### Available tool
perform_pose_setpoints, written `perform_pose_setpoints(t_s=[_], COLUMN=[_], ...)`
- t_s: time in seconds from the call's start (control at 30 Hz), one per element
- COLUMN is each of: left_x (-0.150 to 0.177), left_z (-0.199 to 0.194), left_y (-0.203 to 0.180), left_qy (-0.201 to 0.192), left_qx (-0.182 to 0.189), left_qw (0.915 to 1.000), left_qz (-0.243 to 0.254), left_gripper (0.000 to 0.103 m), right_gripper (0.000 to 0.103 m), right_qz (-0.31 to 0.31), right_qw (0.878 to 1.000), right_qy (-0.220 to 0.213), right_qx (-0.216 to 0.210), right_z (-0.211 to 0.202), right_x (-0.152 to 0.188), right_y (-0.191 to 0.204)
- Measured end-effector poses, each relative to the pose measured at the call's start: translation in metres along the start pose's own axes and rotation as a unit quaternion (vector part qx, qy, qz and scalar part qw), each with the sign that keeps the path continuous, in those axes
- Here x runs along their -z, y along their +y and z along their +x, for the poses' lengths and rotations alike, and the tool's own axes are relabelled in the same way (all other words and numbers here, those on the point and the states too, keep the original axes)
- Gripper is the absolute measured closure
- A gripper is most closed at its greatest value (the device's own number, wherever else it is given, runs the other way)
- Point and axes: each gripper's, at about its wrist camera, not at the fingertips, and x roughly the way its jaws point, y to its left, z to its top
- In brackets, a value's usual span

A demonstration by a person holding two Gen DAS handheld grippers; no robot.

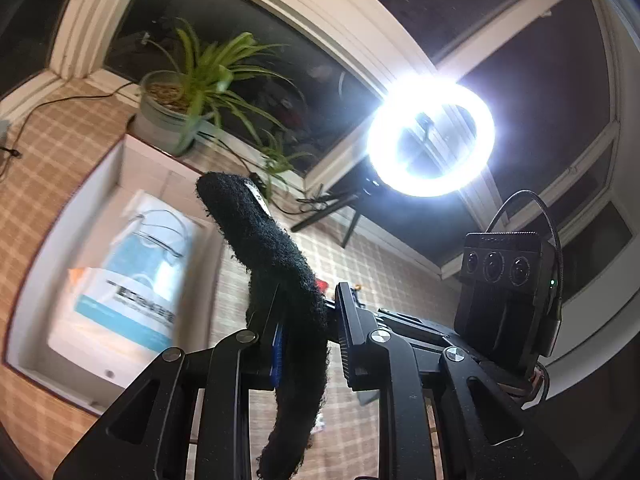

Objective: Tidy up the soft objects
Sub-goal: 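Carry the black glove with both tools over the cardboard box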

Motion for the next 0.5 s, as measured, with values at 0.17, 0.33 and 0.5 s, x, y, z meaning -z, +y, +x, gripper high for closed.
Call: perform_pose_setpoints(t_s=[0.17,0.33,0.5], left_x=[-0.011,-0.015,-0.021], left_z=[-0.003,0.005,0.014], left_y=[0.024,0.040,0.061], left_qy=[0.004,0.018,0.032], left_qx=[-0.004,-0.012,-0.017], left_qw=[1.0000,0.9997,0.9991], left_qz=[-0.008,-0.010,-0.023], left_gripper=[0.085,0.085,0.085], right_gripper=[0.100,0.100,0.100], right_qz=[0.008,0.016,0.026], right_qw=[1.000,1.000,0.999], right_qy=[0.008,0.021,0.032], right_qx=[0.001,0.012,0.020], right_z=[0.025,0.047,0.068], right_x=[-0.008,-0.011,-0.013], right_y=[0.002,-0.001,-0.007])
